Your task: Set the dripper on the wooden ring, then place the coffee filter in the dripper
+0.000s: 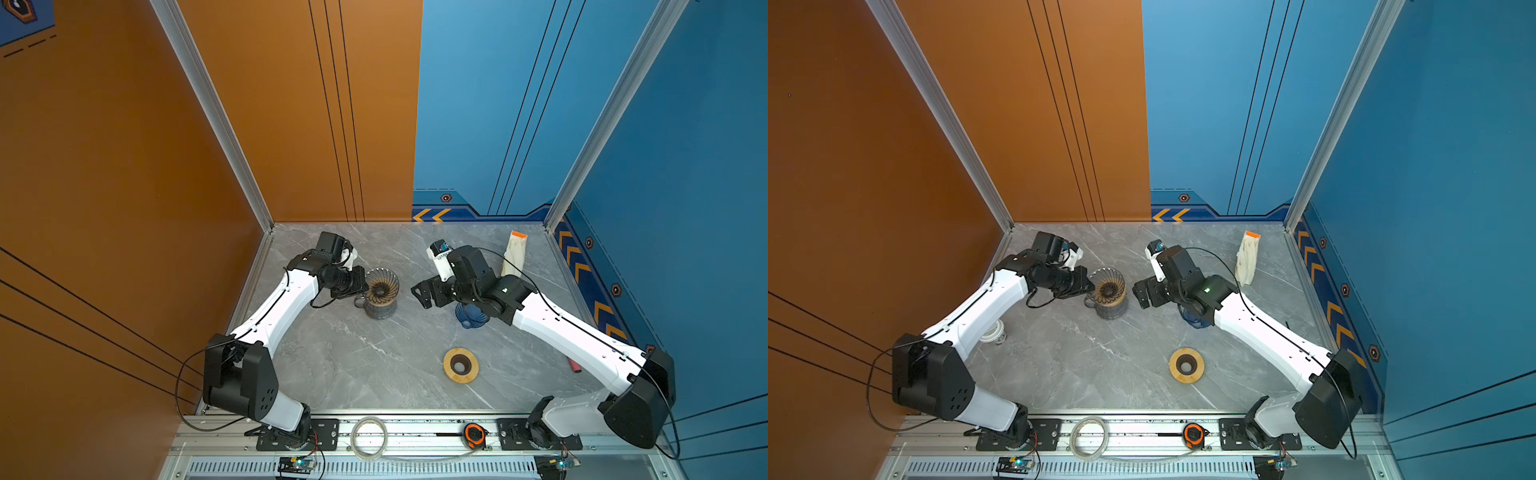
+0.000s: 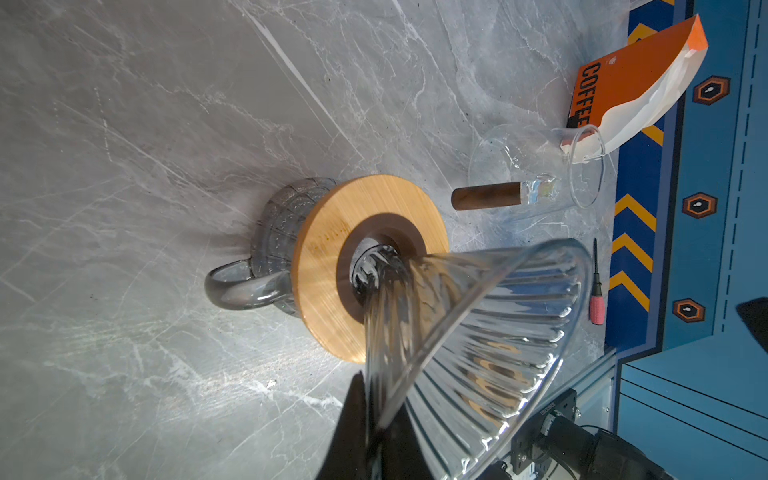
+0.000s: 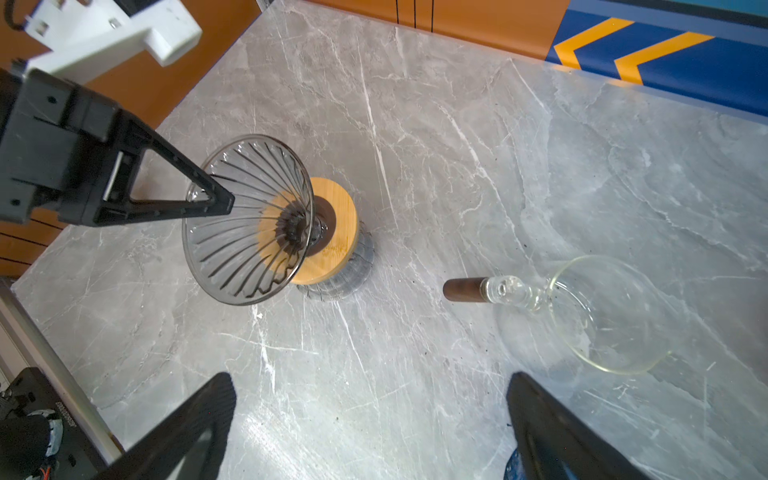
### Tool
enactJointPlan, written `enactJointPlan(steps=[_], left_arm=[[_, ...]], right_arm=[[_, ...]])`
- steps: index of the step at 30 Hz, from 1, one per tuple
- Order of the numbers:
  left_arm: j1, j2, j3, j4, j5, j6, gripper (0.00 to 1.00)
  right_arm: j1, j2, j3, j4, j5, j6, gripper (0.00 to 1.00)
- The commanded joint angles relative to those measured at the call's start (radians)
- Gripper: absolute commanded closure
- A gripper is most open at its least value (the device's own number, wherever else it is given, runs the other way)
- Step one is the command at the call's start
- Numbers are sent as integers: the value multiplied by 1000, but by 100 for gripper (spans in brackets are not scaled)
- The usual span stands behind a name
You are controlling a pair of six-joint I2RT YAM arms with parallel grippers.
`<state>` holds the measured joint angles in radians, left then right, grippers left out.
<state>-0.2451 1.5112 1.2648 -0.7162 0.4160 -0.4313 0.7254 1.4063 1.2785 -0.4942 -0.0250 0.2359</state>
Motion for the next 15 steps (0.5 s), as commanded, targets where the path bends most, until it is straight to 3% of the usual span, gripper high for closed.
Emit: enactJointPlan(steps=[1, 7, 15], left_arm=[[19, 14, 22, -27, 57, 29, 100], [26, 42, 48, -49, 65, 42, 98], [26, 63, 85, -51, 57, 40, 81]], right_arm=[[-4, 43, 74, -59, 15, 19, 0], [4, 159, 207, -129, 32, 47, 3], [12, 342, 405, -242, 4, 101, 20]])
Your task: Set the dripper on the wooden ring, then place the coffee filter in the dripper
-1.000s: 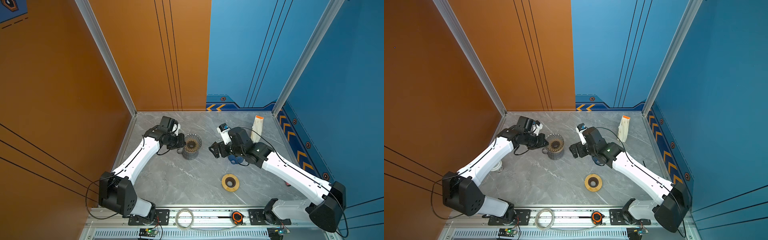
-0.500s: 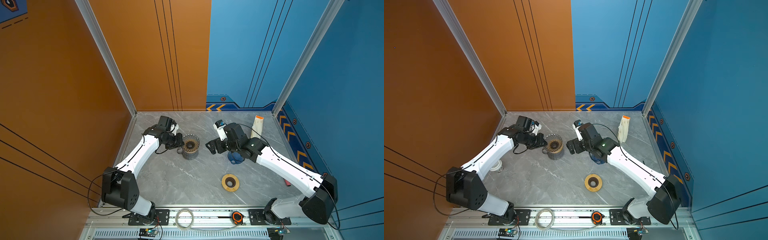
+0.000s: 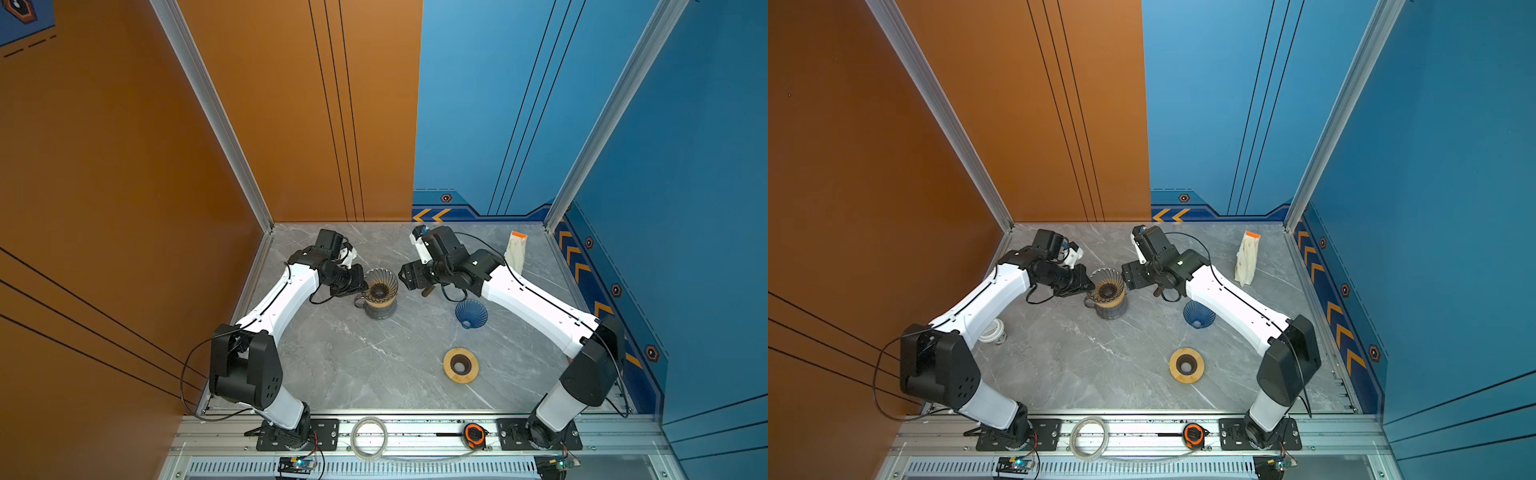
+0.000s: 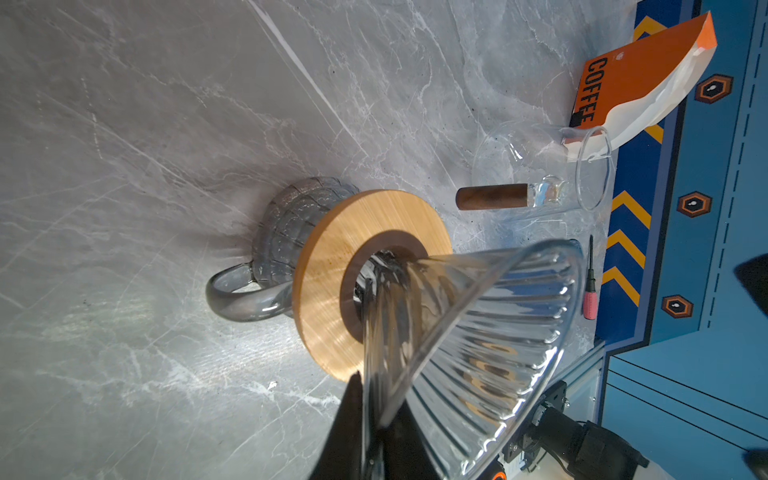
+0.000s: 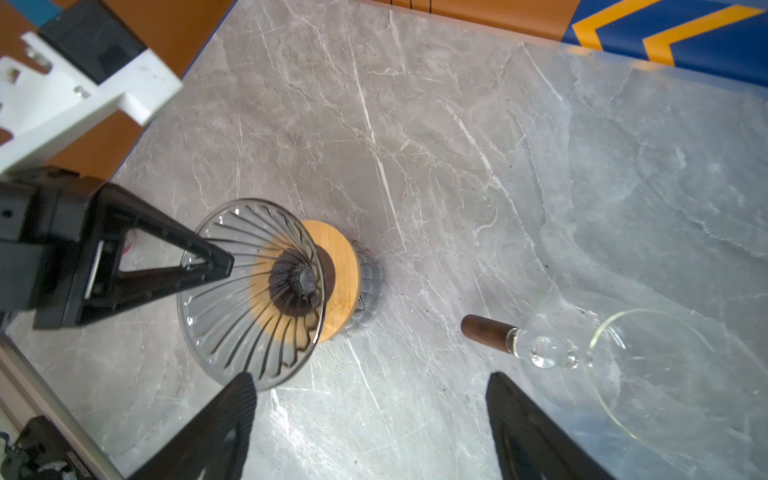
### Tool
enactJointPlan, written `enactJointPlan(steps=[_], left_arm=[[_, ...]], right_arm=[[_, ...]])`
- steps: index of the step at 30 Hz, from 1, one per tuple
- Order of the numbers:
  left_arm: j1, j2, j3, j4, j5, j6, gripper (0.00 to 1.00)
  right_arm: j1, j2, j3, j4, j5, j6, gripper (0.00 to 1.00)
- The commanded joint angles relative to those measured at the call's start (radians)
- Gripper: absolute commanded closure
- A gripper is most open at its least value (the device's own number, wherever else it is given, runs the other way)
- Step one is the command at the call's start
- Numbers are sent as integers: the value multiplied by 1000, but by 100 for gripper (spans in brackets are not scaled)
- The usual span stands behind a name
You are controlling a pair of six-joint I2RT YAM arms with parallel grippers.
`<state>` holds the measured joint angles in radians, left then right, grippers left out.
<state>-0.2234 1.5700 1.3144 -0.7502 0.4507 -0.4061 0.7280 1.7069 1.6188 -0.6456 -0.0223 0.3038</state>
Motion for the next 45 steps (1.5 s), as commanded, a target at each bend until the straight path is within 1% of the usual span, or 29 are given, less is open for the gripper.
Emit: enactJointPlan(steps=[1, 4, 6, 10, 16, 23, 33, 36, 41, 45], left_arm=[[5, 4, 36, -17, 11, 14, 79], [7, -1, 38, -17, -14, 12, 75], [10, 1, 44, -17, -19, 13, 72], [12, 8, 57, -17, -18, 22, 71], [19, 34, 72, -17, -15, 36, 72], [24, 63, 90, -17, -17, 51, 82], [31, 79, 102, -16, -16, 64, 84], [34, 73, 102, -17, -17, 65, 82], [44, 54, 90, -17, -12, 71, 75], [60, 50, 71, -17, -9, 80, 75]], right_arm=[[14, 57, 83, -101, 5, 36, 21], [18, 103, 119, -121, 10, 58, 25], [18, 128, 139, -126, 7, 82, 29], [18, 165, 166, -127, -8, 115, 37], [22, 217, 226, -127, -27, 144, 48], [26, 254, 259, -133, -19, 171, 58], [25, 320, 334, -170, -21, 199, 66], [26, 329, 343, -175, -29, 201, 68], [21, 336, 346, -179, -46, 202, 70], [16, 338, 345, -188, -60, 204, 74]])
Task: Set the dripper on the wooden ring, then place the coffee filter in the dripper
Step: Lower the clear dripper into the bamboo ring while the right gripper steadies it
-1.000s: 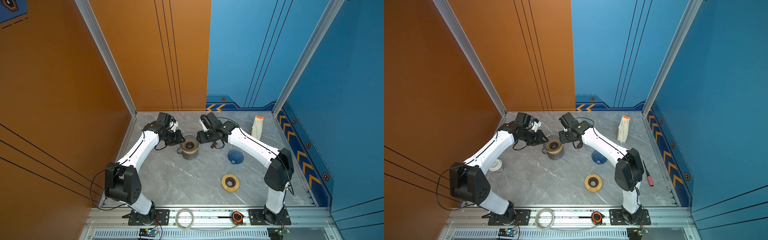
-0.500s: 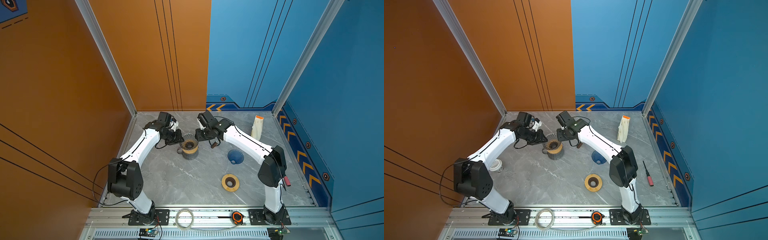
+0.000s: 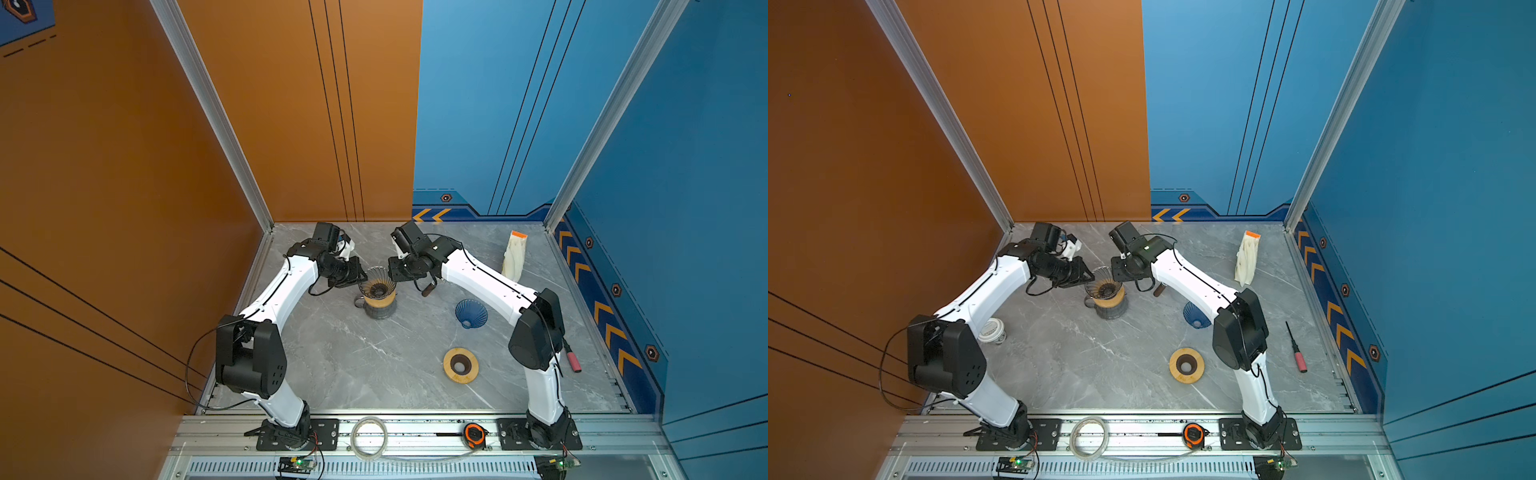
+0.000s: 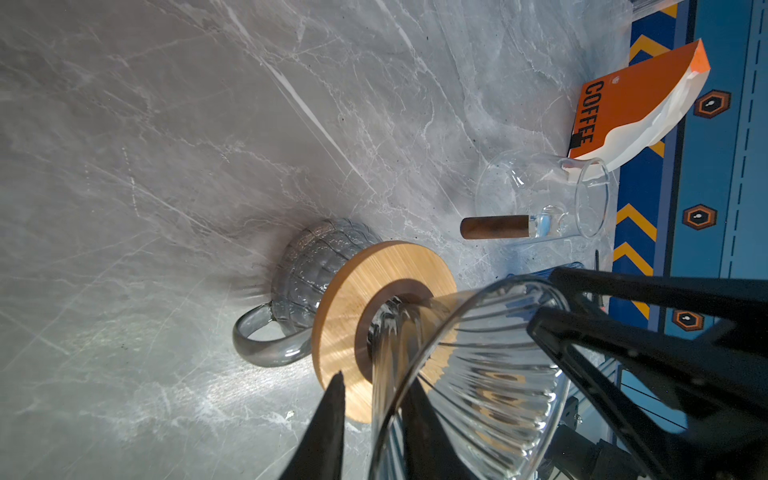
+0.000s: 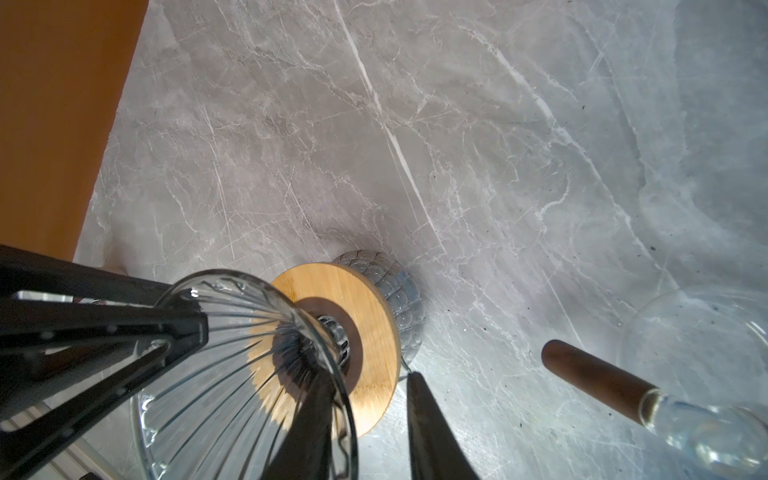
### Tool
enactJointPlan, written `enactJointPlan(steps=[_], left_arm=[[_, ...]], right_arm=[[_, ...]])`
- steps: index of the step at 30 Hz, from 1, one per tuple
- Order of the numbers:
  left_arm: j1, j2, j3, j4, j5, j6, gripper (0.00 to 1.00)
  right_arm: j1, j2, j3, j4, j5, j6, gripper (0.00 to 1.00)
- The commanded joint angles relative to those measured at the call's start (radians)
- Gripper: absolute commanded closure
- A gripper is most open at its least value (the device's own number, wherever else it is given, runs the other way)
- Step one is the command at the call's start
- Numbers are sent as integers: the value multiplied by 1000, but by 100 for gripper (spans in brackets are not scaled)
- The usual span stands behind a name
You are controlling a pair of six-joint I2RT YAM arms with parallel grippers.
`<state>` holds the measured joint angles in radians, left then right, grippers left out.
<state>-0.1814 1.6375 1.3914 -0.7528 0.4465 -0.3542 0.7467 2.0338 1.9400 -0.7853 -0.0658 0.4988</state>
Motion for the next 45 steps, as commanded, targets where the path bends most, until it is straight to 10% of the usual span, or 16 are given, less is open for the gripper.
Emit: enactJointPlan(steps=[1, 45], left_arm=[[21, -16, -9, -14, 0, 30, 76], [9, 45, -72, 3, -24, 76, 97]], right_arm=[[-4, 12, 24, -49, -21, 9, 74], [6, -14, -138, 39, -28, -6, 98]])
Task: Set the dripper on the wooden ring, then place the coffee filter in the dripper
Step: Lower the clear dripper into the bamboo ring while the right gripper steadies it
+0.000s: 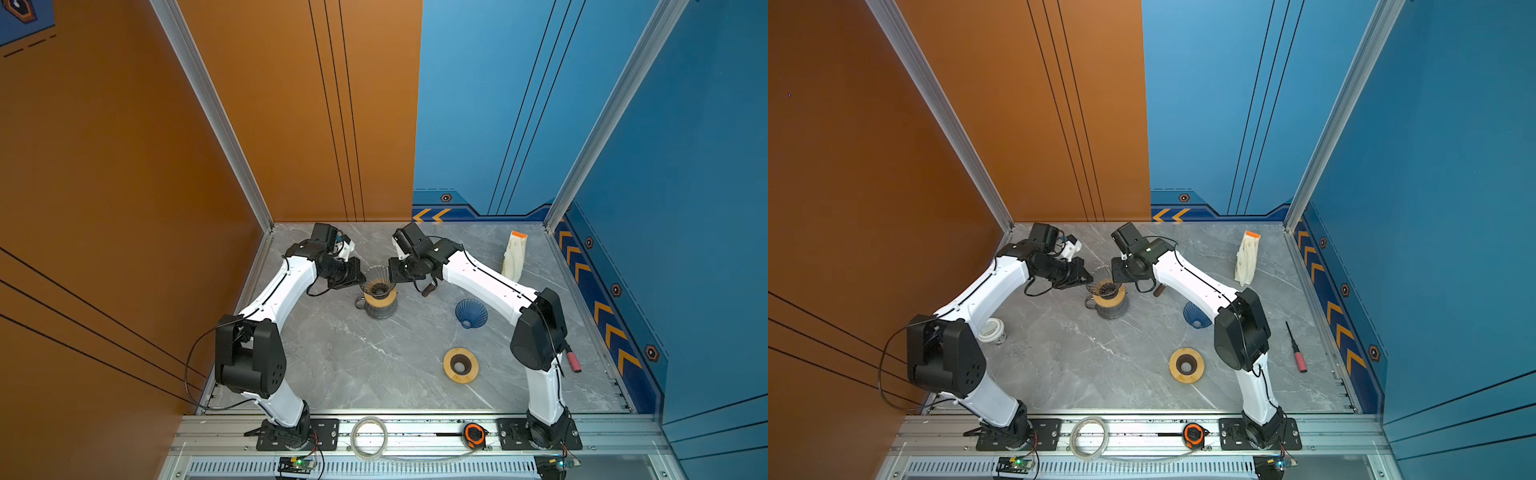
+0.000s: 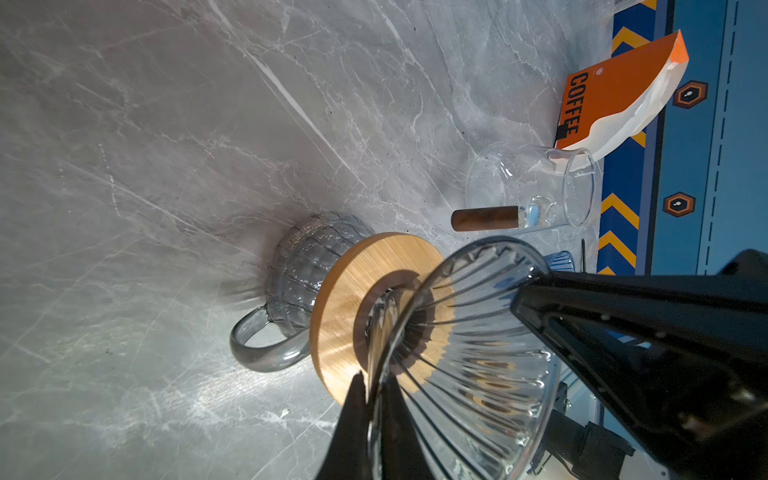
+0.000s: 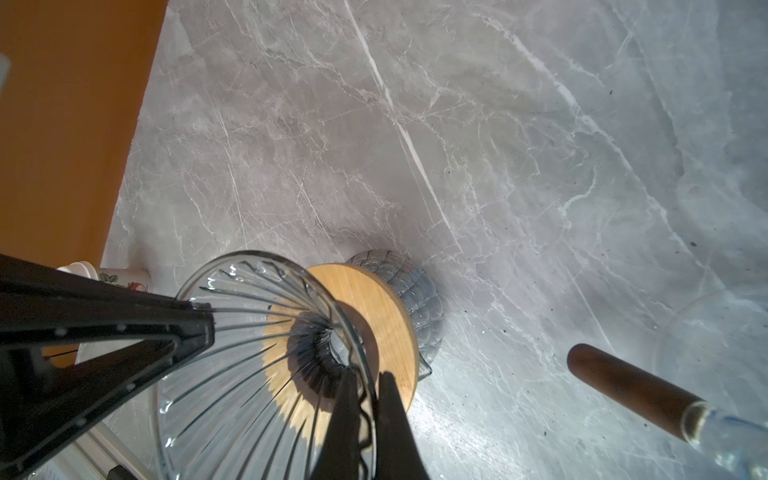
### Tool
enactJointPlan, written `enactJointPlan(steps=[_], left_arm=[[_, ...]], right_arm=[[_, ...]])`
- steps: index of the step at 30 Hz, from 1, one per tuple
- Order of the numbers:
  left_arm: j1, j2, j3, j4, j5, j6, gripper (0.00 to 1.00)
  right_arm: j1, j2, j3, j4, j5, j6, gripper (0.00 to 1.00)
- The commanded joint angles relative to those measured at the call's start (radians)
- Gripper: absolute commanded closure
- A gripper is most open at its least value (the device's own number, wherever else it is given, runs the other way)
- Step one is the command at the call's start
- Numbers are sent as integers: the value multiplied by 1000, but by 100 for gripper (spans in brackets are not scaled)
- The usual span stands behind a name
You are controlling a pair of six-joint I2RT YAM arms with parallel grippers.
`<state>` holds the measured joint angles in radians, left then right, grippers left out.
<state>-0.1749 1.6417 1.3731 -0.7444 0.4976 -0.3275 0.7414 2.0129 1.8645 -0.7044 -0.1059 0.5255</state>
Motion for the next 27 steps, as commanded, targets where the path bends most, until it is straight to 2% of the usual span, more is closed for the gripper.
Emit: enactJointPlan(steps=[1, 18, 22, 27], left_arm=[[3, 41, -59, -4, -80, 50, 97], [-12, 64, -70, 5, -102, 60, 97], [-12, 58, -54, 5, -101, 52, 95], [-13, 44, -33, 6, -95, 40, 87]], right_arm=[[11, 0, -100, -29, 16, -33, 99], [12, -11, -204, 42, 12, -32, 99], [10, -19, -181, 41, -4, -30, 96], [-3, -26, -140, 40, -56, -17, 88]])
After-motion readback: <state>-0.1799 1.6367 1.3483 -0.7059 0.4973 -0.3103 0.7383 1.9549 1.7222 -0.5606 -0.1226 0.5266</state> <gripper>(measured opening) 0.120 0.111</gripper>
